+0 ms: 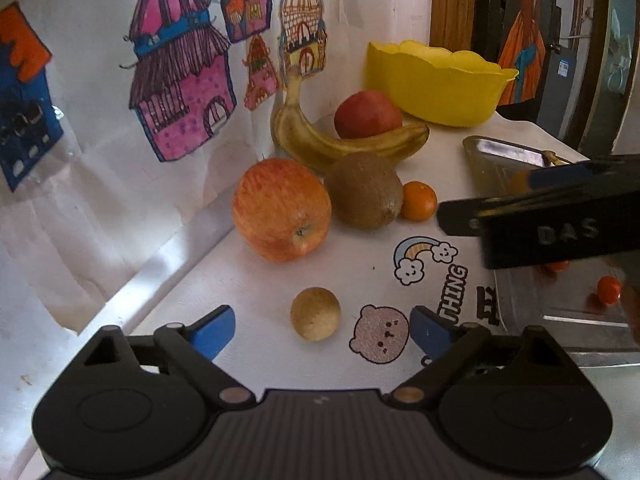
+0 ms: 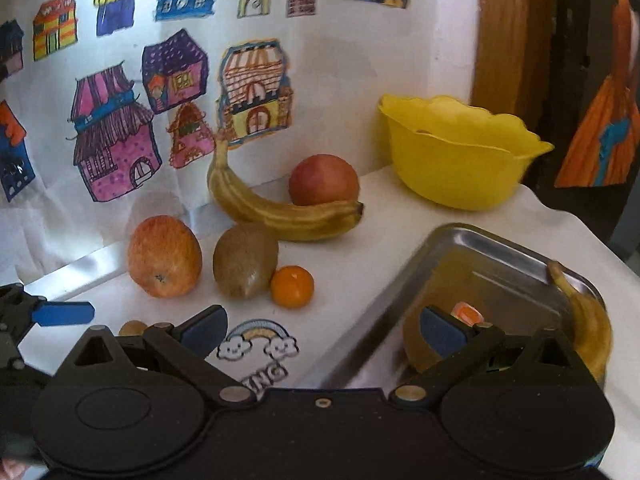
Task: Organize fruits
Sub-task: 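Grasp the small tan round fruit with the left tool while the right tool grasps the mandarin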
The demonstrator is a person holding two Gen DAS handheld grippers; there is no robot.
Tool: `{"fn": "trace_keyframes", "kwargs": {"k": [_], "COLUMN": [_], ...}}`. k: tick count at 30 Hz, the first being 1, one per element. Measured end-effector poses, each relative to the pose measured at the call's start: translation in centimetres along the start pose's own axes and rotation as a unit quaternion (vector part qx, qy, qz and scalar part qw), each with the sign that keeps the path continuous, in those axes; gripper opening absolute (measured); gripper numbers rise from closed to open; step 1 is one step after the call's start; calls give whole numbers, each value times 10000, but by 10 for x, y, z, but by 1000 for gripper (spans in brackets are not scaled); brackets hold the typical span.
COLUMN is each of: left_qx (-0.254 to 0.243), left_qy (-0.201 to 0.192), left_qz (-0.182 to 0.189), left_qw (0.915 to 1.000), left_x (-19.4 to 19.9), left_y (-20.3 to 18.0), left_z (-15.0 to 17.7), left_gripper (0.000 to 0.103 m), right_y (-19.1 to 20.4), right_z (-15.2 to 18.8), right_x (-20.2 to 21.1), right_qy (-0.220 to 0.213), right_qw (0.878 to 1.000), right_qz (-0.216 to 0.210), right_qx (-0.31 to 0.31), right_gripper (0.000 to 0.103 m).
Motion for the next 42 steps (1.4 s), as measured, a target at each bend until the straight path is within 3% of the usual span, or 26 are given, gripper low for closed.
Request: {"fn": "trace_keyframes", "kwargs": {"k": [4, 9, 12, 14, 24, 32, 38, 41, 42], "left_qx": [7, -2, 17, 21, 130, 86, 109, 114, 113], "left_qy": [75, 89, 63, 23, 84, 148, 130, 127, 125], "left_qz": [139, 137, 45, -34, -134, -102, -143, -159, -166], "left_qw": [9999, 9999, 10000, 10000, 9998, 9998, 9998, 9997, 9997], "left_x": [-2, -4, -7, -8, -6, -3, -3, -3, -3], "left_y": [2, 3, 5, 7, 7, 3, 1, 1, 1], "left_z": [0, 1, -1, -2, -3, -5, -5, -5, -5], "left_gripper": [85, 74, 68, 58, 54, 32, 29, 29, 29], "right_y": [-6, -8, -8, -8, -2, 1, 7, 6, 6], "right_z": [-6, -8, -9, -10, -10, -10, -2, 1, 2], "right_x": [-16, -30, -36, -40, -55, -69, -70, -64, -63], "right_qy": [192, 413, 462, 463, 457, 467, 371, 318, 360], "right_qw": [9990, 9960, 9954, 9953, 9927, 9887, 9866, 9880, 9880], "right_qz": [-407, -696, -690, -680, -829, -1129, -1215, -1166, -1184], "right_qx": [7, 366, 477, 512, 747, 871, 1023, 965, 930], "right_gripper": [99, 88, 88, 87, 70, 61, 50, 36, 36]}}
Point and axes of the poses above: each gripper's, at about its wrist camera, not at the fingertips, and x roughly against the way its jaws point, y to its left, z to its underside, the point moved 2 cm from there along -x, roughly the way its jaws point, and after that the axes turned 1 degree about z, right-handed, at the moved point
